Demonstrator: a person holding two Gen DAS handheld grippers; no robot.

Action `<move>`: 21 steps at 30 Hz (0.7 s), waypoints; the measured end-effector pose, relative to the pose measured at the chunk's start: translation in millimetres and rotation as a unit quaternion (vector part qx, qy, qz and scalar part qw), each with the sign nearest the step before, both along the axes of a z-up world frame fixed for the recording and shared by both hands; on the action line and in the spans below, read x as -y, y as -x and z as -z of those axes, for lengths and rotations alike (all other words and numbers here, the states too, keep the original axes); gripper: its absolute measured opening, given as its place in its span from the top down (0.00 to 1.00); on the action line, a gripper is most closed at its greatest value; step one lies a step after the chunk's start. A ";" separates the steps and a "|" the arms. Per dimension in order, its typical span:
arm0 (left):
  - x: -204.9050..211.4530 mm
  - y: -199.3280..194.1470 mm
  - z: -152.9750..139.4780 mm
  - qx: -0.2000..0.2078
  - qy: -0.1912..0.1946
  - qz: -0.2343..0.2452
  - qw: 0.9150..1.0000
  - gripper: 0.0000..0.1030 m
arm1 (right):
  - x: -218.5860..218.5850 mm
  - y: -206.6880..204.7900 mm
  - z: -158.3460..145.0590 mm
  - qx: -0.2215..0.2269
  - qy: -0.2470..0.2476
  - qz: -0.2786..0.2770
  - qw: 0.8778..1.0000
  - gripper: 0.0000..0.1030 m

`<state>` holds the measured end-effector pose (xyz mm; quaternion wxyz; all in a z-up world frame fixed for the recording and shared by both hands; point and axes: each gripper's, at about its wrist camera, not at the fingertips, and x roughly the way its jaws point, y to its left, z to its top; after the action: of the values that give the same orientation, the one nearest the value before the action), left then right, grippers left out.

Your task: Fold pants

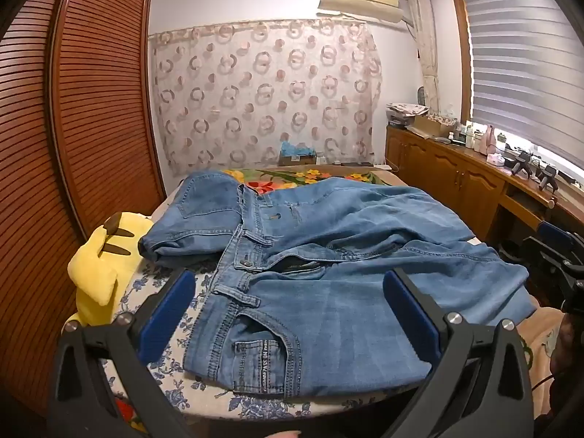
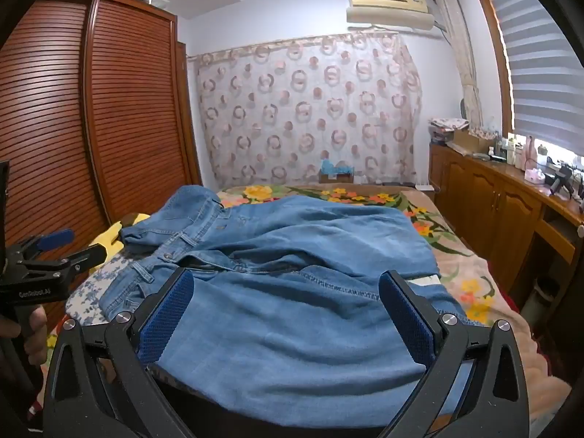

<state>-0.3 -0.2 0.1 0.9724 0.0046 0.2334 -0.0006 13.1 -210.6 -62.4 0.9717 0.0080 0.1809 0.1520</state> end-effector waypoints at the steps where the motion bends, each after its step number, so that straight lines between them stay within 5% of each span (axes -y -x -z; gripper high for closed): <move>1: -0.1 -0.1 0.0 -0.001 0.002 -0.001 1.000 0.00 | 0.1 0.4 0.0 0.002 0.000 -0.001 1.000 0.00; 21: -0.4 0.0 -0.1 -0.004 0.005 -0.004 1.000 0.00 | -0.6 0.5 0.0 0.001 -0.003 0.001 1.000 0.00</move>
<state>-0.3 0.3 0.2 0.9715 -0.0008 0.2371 0.0017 12.6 -210.0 -62.4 0.9720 0.0108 0.1792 0.1518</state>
